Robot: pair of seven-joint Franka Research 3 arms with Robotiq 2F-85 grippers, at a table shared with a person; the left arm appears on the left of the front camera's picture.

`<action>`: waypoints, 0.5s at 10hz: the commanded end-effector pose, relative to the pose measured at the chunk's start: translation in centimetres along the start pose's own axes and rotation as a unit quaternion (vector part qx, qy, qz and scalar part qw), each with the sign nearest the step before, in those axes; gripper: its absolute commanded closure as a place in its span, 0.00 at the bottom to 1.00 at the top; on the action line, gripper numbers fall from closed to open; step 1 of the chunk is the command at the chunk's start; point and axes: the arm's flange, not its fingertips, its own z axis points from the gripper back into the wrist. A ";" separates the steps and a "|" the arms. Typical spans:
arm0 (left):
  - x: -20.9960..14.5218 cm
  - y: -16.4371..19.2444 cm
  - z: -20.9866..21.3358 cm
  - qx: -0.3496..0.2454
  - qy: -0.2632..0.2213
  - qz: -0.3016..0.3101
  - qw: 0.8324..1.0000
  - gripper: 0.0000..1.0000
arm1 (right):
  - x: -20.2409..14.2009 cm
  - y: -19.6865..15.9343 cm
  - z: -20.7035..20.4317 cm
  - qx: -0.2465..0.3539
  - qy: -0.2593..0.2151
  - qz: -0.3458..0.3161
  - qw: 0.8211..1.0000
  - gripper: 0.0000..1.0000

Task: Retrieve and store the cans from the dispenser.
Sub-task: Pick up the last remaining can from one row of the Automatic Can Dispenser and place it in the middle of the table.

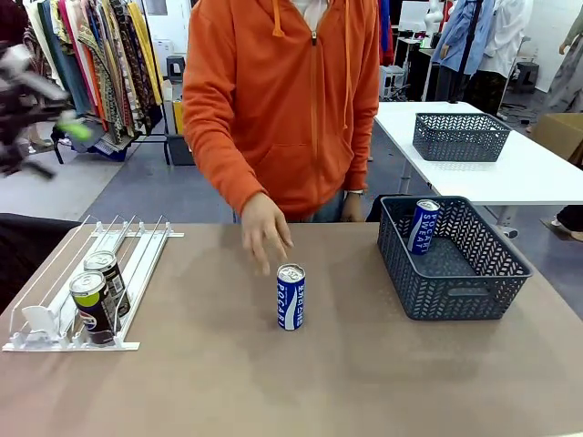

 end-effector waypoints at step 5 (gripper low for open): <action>-1.5 16.1 1.4 -0.198 0.018 0.098 0.975 0.00 | 0.2 0.1 -0.2 0.016 -0.008 0.011 1.000 0.00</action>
